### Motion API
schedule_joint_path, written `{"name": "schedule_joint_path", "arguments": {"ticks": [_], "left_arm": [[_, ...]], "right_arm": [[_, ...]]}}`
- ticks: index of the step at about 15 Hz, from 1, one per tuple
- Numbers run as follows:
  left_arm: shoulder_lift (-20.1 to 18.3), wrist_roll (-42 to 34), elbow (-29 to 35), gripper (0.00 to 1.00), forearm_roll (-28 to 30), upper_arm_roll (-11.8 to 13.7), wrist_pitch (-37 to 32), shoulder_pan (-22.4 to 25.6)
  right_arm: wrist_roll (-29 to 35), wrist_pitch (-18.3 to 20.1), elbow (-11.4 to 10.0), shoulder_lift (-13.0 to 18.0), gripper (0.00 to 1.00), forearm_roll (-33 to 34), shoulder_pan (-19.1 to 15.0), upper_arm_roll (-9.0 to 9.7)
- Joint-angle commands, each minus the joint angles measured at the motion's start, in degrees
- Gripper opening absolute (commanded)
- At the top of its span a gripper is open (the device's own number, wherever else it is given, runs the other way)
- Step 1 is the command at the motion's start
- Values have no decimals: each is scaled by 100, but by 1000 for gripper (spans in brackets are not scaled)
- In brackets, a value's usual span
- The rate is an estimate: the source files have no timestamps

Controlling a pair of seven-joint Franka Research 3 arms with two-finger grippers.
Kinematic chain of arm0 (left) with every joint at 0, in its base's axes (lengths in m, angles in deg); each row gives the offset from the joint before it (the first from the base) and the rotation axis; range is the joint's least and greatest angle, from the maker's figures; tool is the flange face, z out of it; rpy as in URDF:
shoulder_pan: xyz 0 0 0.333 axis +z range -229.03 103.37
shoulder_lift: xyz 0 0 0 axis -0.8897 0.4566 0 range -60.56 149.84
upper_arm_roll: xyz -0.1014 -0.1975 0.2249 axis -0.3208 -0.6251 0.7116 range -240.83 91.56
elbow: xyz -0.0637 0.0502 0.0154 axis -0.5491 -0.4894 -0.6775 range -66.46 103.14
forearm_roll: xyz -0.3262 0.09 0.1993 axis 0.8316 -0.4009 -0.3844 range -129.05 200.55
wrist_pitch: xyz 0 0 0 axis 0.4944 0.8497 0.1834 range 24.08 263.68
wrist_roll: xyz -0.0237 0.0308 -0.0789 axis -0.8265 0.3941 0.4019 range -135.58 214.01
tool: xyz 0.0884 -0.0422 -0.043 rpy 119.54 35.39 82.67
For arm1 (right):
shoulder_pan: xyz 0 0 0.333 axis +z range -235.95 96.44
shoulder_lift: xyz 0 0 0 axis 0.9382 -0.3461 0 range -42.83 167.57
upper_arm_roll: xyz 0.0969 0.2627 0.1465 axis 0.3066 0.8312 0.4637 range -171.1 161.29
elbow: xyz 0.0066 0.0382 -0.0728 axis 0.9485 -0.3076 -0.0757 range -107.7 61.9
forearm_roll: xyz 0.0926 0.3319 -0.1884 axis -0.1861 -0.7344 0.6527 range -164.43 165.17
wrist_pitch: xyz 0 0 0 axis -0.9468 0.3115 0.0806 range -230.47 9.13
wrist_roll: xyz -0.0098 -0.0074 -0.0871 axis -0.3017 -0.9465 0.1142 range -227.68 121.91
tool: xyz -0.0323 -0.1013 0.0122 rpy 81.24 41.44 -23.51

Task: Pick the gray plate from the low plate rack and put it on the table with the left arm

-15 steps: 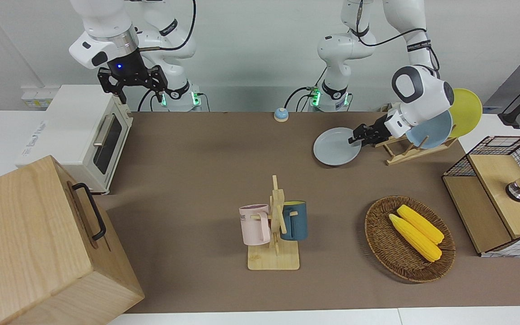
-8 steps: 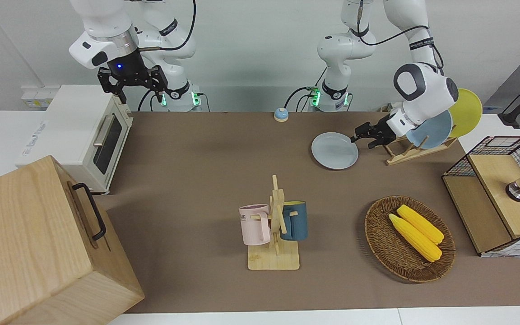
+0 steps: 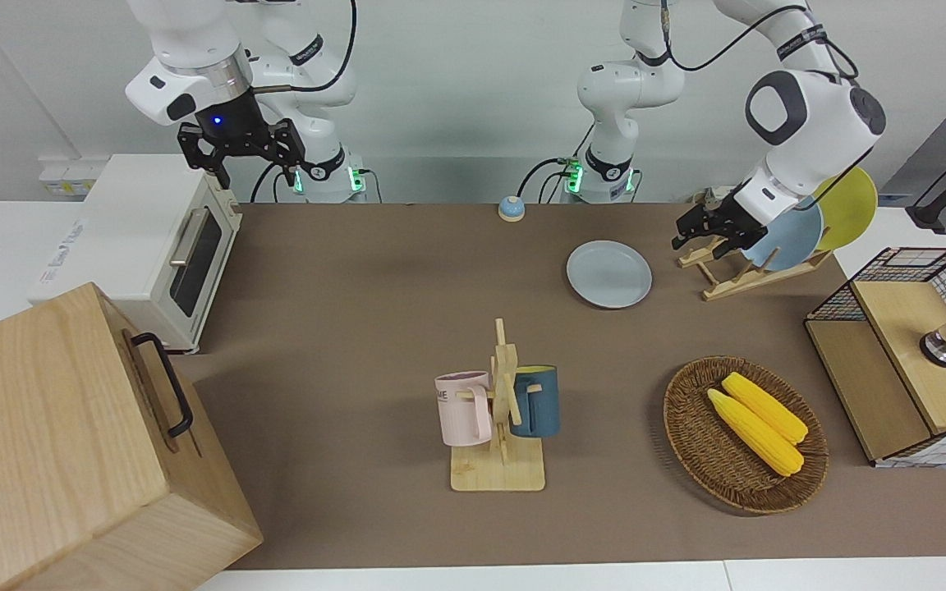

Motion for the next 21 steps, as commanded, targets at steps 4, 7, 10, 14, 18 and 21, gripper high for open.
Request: {"name": "schedule_joint_path", "arguments": {"ticks": [4, 7, 10, 14, 18, 21], "left_arm": [[72, 537, -1160, 995, -977, -369, -834, -77], [54, 529, -1529, 995, -987, -369, -1202, -77], [63, 529, -2012, 995, -1266, -395, -1720, -86], [19, 467, -2084, 995, -1575, -606, -1951, -86], [71, 327, -2084, 995, -1716, -800, -1951, -86], [89, 387, -2093, 998, -1672, -809, -1933, -86]], "right_arm": [[1, 83, 35, 14, 990, -43, -41, 38], [-8, 83, 35, 14, 987, -43, -41, 38], [-8, 74, 35, 14, 990, -43, -41, 38], [1, 83, 35, 14, 987, -43, -41, 38], [1, 83, 35, 14, 987, -43, -41, 38], [1, 83, 35, 14, 990, -43, -41, 38]]}}
